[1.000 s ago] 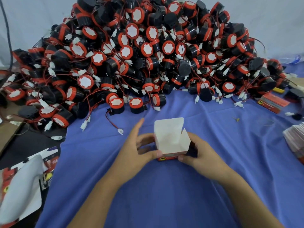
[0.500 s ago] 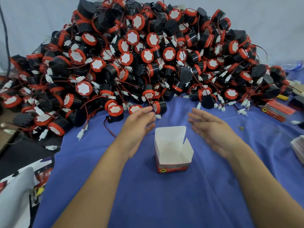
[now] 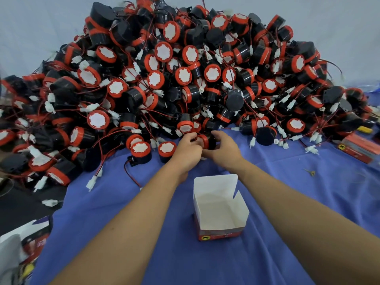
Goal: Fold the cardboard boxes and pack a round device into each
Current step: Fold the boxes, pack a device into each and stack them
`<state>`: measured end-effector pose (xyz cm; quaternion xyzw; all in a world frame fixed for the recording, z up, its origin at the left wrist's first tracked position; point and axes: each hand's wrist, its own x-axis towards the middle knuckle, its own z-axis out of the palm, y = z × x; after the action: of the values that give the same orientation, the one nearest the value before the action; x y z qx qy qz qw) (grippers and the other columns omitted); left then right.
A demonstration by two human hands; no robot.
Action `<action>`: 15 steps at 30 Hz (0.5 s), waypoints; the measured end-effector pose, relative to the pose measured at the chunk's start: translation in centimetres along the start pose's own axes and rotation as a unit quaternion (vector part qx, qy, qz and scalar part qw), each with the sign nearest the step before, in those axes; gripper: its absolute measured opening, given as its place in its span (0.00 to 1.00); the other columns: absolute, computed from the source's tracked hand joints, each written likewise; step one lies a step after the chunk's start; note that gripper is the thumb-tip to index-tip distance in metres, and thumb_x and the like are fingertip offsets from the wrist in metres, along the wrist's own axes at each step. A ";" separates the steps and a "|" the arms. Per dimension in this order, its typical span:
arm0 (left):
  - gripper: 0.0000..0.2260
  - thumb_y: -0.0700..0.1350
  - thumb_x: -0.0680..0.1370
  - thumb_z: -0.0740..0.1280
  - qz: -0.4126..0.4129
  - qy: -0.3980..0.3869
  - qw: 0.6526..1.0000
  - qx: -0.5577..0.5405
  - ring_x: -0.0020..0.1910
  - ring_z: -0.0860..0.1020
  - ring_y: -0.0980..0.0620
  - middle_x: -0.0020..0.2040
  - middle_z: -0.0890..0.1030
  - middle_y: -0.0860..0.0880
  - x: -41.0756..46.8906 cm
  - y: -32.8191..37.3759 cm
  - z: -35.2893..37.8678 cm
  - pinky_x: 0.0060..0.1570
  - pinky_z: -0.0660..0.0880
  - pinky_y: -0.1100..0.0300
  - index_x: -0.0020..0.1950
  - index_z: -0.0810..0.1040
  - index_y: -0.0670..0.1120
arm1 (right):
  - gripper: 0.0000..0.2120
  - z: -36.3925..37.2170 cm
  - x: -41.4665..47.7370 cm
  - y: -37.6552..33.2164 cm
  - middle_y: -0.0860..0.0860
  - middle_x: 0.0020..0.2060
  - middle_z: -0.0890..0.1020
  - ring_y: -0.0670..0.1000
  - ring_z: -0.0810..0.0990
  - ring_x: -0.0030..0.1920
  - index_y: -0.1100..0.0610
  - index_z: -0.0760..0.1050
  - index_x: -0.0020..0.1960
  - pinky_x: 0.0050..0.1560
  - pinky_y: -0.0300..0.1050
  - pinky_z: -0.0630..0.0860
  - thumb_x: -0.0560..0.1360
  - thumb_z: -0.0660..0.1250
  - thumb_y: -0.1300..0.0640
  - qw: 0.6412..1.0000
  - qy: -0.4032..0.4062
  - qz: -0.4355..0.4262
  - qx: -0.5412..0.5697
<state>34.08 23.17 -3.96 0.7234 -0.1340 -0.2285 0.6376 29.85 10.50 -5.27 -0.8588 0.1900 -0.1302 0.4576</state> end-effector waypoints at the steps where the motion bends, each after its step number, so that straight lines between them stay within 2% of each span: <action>1: 0.24 0.30 0.82 0.58 0.003 -0.010 1.000 -0.004 0.60 0.81 0.47 0.59 0.81 0.50 -0.5 0.3 -0.1 0.58 0.82 0.49 0.76 0.68 0.44 | 0.33 -0.2 -0.1 -0.2 0.50 0.64 0.79 0.49 0.78 0.62 0.57 0.71 0.73 0.58 0.39 0.71 0.72 0.80 0.52 0.999 0.031 0.011 -0.008; 3: 0.22 0.29 0.82 0.58 0.025 -0.034 0.999 0.004 0.62 0.79 0.49 0.65 0.79 0.46 -1.9 1.1 -0.5 0.58 0.81 0.53 0.76 0.70 0.42 | 0.30 -1.1 -0.8 -0.6 0.52 0.64 0.81 0.50 0.78 0.64 0.58 0.74 0.71 0.62 0.41 0.73 0.73 0.79 0.53 0.997 0.058 0.032 0.051; 5: 0.19 0.30 0.82 0.61 0.080 -0.020 0.996 0.034 0.63 0.79 0.51 0.66 0.80 0.46 -3.4 2.0 -1.1 0.57 0.80 0.59 0.72 0.74 0.43 | 0.25 -2.6 -2.1 -1.3 0.50 0.55 0.84 0.44 0.82 0.54 0.59 0.76 0.69 0.56 0.40 0.78 0.74 0.78 0.55 0.989 0.043 0.040 0.138; 7: 0.17 0.33 0.82 0.66 0.147 0.052 0.986 0.056 0.61 0.79 0.54 0.63 0.81 0.48 -4.6 3.1 -1.8 0.60 0.78 0.59 0.70 0.77 0.44 | 0.17 -4.4 -3.7 -2.3 0.50 0.49 0.85 0.41 0.82 0.44 0.58 0.80 0.65 0.48 0.36 0.78 0.77 0.74 0.59 0.979 0.016 0.031 0.203; 9: 0.18 0.41 0.81 0.70 0.180 0.107 0.974 0.085 0.55 0.76 0.64 0.62 0.76 0.53 -5.7 4.5 -2.6 0.56 0.73 0.69 0.70 0.75 0.48 | 0.13 -6.1 -5.4 -3.4 0.55 0.52 0.86 0.46 0.82 0.47 0.57 0.81 0.63 0.51 0.39 0.79 0.79 0.69 0.63 0.965 -0.009 0.019 0.261; 10: 0.19 0.44 0.81 0.71 0.186 0.107 0.972 0.096 0.54 0.74 0.66 0.62 0.75 0.54 -6.3 5.3 -2.9 0.52 0.71 0.72 0.71 0.75 0.50 | 0.13 -6.9 -6.3 -4.0 0.54 0.54 0.87 0.47 0.83 0.49 0.57 0.82 0.63 0.51 0.39 0.80 0.80 0.68 0.64 0.957 -0.016 0.012 0.290; 11: 0.19 0.46 0.81 0.71 0.191 0.095 0.972 0.103 0.54 0.74 0.66 0.63 0.75 0.54 -6.8 5.9 -3.1 0.51 0.71 0.72 0.71 0.75 0.50 | 0.13 -7.7 -7.1 -4.6 0.53 0.54 0.87 0.47 0.84 0.50 0.56 0.82 0.62 0.51 0.38 0.80 0.80 0.67 0.65 0.947 -0.020 0.005 0.320; 15: 0.14 0.46 0.81 0.71 0.231 0.083 0.967 0.073 0.56 0.82 0.55 0.59 0.82 0.52 -9.7 8.1 -2.8 0.59 0.79 0.59 0.67 0.78 0.50 | 0.12 -9.9 -10.1 -6.7 0.51 0.52 0.88 0.47 0.87 0.51 0.55 0.82 0.61 0.49 0.35 0.80 0.80 0.67 0.65 0.917 0.000 -0.004 0.400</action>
<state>27.93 29.01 5.83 0.7341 -0.2605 -0.0042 0.6271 18.28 11.12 5.26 -0.6049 0.1186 -0.1973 0.7623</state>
